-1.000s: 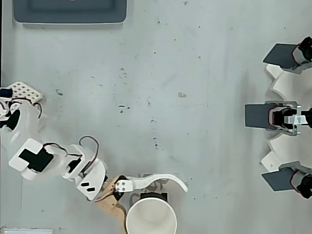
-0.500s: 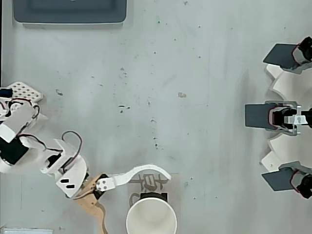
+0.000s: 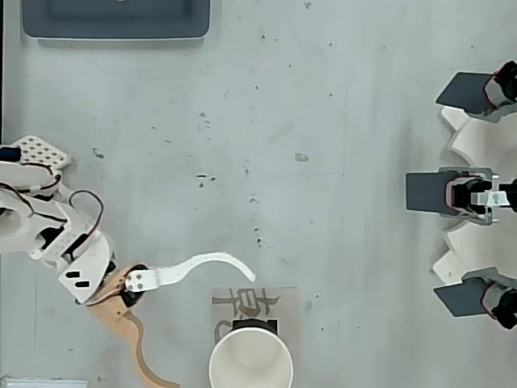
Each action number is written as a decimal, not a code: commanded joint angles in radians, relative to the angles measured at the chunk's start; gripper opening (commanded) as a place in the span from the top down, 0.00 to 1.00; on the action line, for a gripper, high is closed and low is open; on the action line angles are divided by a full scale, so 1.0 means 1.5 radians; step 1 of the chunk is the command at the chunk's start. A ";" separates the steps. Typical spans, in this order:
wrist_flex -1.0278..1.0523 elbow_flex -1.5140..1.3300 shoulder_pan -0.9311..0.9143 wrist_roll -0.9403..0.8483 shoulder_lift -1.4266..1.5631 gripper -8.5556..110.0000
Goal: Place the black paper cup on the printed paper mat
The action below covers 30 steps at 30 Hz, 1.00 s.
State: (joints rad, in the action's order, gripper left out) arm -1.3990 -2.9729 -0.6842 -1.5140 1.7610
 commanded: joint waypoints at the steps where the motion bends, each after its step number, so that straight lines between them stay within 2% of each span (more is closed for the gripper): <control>1: -0.002 -0.019 0.008 0.004 0.063 0.51; 12: 0.041 -0.100 0.080 0.003 0.212 0.62; 20: 0.021 -0.100 0.212 -0.005 0.238 0.73; 30: 0.048 -0.095 0.366 -0.004 0.249 0.72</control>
State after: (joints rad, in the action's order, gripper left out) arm -1.3376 -3.1078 -0.1749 -1.5140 2.1062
